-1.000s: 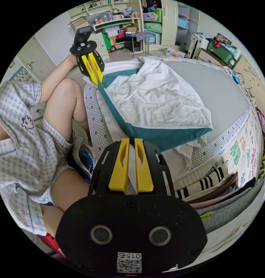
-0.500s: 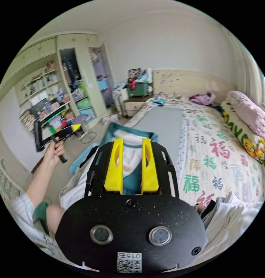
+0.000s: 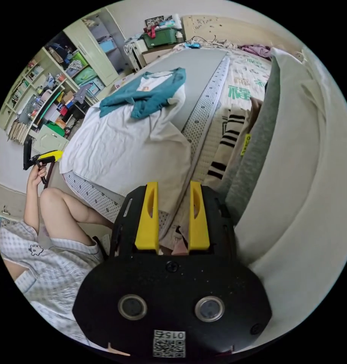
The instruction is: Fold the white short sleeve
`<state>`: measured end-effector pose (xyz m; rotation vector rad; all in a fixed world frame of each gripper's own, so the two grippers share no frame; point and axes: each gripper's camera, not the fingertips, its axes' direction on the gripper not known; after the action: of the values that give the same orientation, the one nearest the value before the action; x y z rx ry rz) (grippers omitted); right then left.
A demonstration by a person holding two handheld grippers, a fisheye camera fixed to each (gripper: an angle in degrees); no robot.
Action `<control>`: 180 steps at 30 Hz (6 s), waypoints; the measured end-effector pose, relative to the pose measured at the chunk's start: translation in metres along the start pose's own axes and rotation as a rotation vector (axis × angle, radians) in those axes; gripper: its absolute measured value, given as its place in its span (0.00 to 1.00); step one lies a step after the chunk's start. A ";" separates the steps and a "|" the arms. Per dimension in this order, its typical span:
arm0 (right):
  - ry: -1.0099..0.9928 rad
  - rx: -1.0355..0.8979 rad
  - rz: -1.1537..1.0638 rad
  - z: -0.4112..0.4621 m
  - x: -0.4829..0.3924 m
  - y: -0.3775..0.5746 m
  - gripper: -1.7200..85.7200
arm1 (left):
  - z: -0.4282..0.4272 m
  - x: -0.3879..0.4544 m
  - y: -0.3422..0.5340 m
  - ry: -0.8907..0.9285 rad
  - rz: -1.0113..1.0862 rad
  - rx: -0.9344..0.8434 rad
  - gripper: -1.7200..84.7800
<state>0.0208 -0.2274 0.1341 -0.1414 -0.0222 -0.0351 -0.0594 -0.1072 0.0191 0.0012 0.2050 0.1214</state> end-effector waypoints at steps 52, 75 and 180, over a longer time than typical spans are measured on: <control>0.329 -0.034 -0.058 0.000 -0.111 0.115 0.02 | 0.012 0.029 0.052 -0.283 0.014 -0.142 0.01; 0.025 0.804 0.334 -0.331 -0.127 0.320 0.03 | 0.014 0.059 0.071 -0.322 -0.024 -0.097 0.01; 0.549 0.335 0.014 0.083 -0.059 -0.354 0.05 | 0.018 -0.041 -0.304 -0.536 -0.166 0.205 0.03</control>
<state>-0.0532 -0.5640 0.2642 0.2064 0.5193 -0.0552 -0.0595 -0.4142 0.0407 0.2182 -0.3184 -0.0681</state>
